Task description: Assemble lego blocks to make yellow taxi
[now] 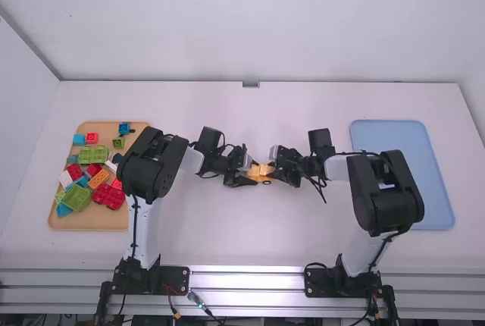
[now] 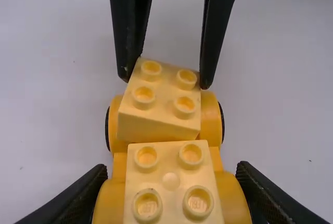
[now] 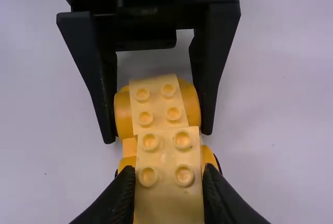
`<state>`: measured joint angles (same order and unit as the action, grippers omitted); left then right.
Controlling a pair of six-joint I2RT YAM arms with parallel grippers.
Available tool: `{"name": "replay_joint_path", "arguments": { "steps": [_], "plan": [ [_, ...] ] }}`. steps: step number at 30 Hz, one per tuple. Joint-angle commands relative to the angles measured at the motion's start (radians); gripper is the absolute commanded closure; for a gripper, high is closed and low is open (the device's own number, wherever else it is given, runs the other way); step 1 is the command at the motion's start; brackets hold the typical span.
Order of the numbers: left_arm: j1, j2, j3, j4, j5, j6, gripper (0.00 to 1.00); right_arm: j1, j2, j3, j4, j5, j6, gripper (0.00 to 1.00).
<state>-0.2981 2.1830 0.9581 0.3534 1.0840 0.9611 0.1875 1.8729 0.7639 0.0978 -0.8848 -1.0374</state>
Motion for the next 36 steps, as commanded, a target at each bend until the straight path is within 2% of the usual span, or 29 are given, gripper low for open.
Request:
{"name": "replay_joint_path", "arguments": {
  "steps": [1,5,9,31,34,35,36],
  "plan": [
    [-0.009,0.022,-0.016,-0.016,-0.053,0.000,0.65,0.002,0.020,0.010,-0.002,-0.016,0.020,0.71],
    [-0.012,0.022,-0.016,-0.039,-0.051,0.031,0.60,0.002,0.020,0.029,-0.051,-0.042,0.014,0.73],
    [-0.011,0.022,-0.016,-0.103,-0.049,0.153,0.65,0.004,0.020,0.044,-0.100,-0.042,-0.017,0.75],
    [-0.013,0.022,-0.016,-0.081,-0.053,0.155,0.67,0.005,0.020,0.042,-0.178,-0.039,-0.040,0.74],
    [-0.016,0.022,-0.016,-0.088,-0.054,0.155,0.67,0.014,0.020,0.043,-0.177,-0.032,-0.042,0.66],
    [-0.016,0.022,-0.016,-0.088,-0.053,0.155,0.67,0.019,0.020,0.043,-0.173,-0.034,-0.044,0.61],
    [-0.015,0.022,-0.016,-0.087,-0.053,0.155,0.67,0.024,0.020,0.043,-0.158,-0.035,-0.032,0.48]
  ]
}}
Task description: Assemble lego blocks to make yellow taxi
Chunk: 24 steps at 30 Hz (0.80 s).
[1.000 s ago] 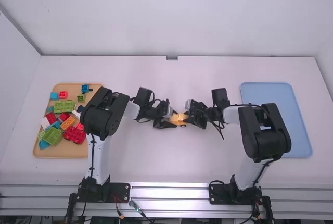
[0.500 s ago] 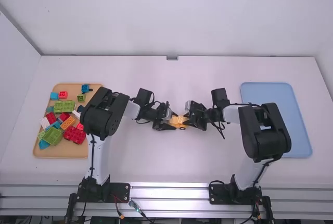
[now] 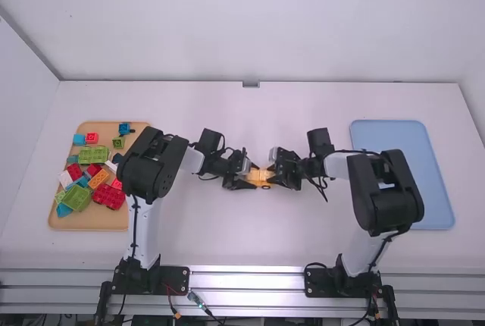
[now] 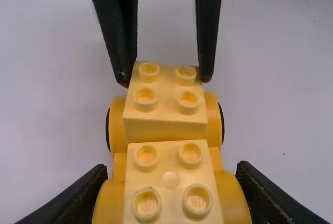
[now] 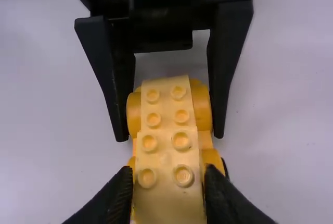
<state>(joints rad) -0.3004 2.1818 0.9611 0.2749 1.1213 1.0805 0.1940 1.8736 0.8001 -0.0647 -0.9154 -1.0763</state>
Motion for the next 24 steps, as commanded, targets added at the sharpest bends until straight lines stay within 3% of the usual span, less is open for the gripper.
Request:
{"name": "replay_joint_path", "arguments": {
  "steps": [1,2,3,9,12,17,24],
  "plan": [
    [-0.013,0.023,-0.019,-0.009,-0.091,0.035,0.67,0.019,0.019,0.006,0.014,-0.005,0.014,0.43],
    [-0.014,0.023,-0.019,-0.009,-0.091,0.035,0.67,0.022,0.019,0.006,0.025,-0.011,0.023,0.34],
    [-0.014,0.023,-0.019,-0.009,-0.091,0.035,0.67,0.024,0.019,0.006,0.050,-0.034,0.041,0.31],
    [-0.014,0.023,-0.019,-0.009,-0.094,0.035,0.67,0.008,0.019,0.006,0.085,-0.093,0.040,0.29],
    [-0.014,0.023,-0.019,-0.009,-0.092,0.035,0.67,0.013,0.019,0.005,0.073,-0.040,0.040,0.32],
    [-0.014,0.023,-0.019,-0.008,-0.090,0.035,0.68,0.063,0.019,0.005,0.035,0.013,-0.028,0.48],
    [-0.014,0.023,-0.019,-0.008,-0.083,0.032,0.69,0.037,0.019,-0.020,0.103,-0.055,-0.031,0.50]
  ]
}}
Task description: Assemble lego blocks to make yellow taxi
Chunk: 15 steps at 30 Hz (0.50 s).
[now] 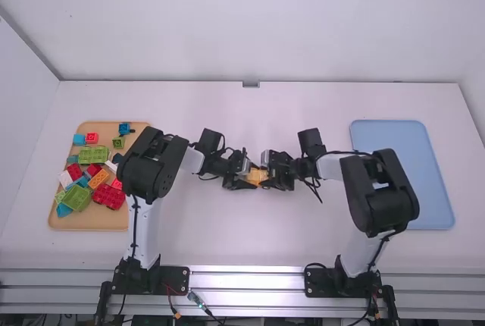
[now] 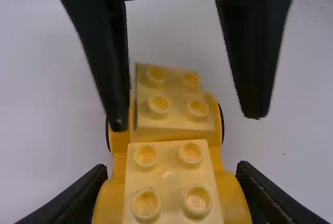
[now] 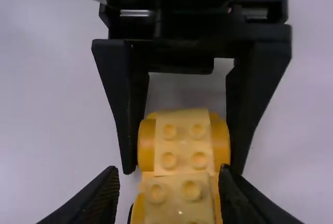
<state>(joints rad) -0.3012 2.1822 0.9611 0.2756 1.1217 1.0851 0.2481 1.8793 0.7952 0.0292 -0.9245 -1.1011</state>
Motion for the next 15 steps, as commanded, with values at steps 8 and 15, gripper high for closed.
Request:
{"name": "replay_joint_path", "arguments": {
  "steps": [8,15],
  "plan": [
    [-0.013,0.023,-0.019,-0.005,-0.083,0.027,0.69,-0.040,0.013,-0.058,0.085,-0.058,0.022,0.49],
    [-0.013,0.023,-0.017,-0.005,-0.084,0.020,0.69,-0.028,0.112,-0.017,0.126,-0.078,0.041,0.50]
  ]
}}
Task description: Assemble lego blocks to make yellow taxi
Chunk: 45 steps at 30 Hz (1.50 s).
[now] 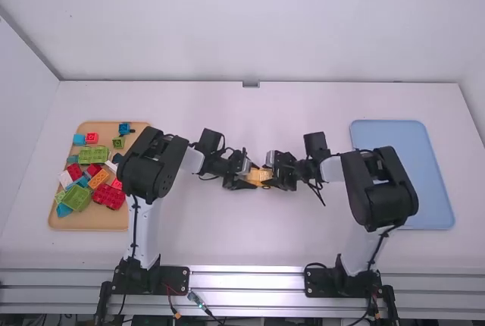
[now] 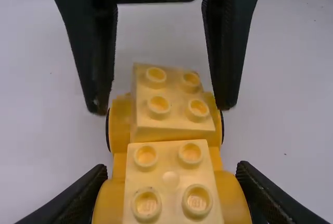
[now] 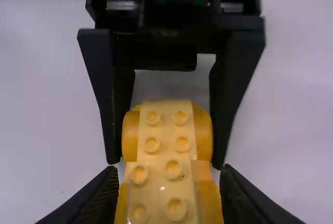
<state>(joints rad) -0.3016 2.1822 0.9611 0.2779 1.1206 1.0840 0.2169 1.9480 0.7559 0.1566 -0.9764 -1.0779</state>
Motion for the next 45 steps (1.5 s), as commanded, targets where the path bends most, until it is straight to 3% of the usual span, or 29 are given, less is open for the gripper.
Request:
{"name": "replay_joint_path", "arguments": {
  "steps": [1,11,26,33,41,43,44,45],
  "plan": [
    [-0.013,0.023,-0.017,-0.009,-0.082,0.020,0.69,-0.004,0.061,0.036,-0.007,-0.035,0.019,0.52],
    [-0.013,0.023,-0.017,-0.008,-0.085,0.021,0.69,-0.056,0.075,0.042,-0.014,-0.132,-0.017,0.71],
    [-0.013,0.023,-0.018,-0.019,-0.082,0.025,0.68,-0.020,0.076,0.074,-0.084,-0.135,0.041,0.75],
    [-0.013,0.023,-0.018,-0.021,-0.082,0.024,0.68,-0.019,0.140,0.112,-0.082,-0.130,0.040,0.75],
    [-0.014,0.023,-0.018,-0.027,-0.086,0.025,0.68,-0.019,0.143,0.110,-0.091,-0.134,-0.082,0.75],
    [-0.012,0.023,-0.018,-0.026,-0.086,0.025,0.68,-0.019,0.143,0.105,-0.085,-0.126,-0.082,0.71],
    [-0.010,0.023,-0.018,-0.027,-0.086,0.024,0.67,-0.020,0.143,0.105,-0.086,-0.132,-0.077,0.53],
    [-0.010,0.023,-0.018,-0.027,-0.086,0.024,0.67,-0.020,0.143,0.105,-0.085,-0.137,-0.074,0.50]
  ]
}}
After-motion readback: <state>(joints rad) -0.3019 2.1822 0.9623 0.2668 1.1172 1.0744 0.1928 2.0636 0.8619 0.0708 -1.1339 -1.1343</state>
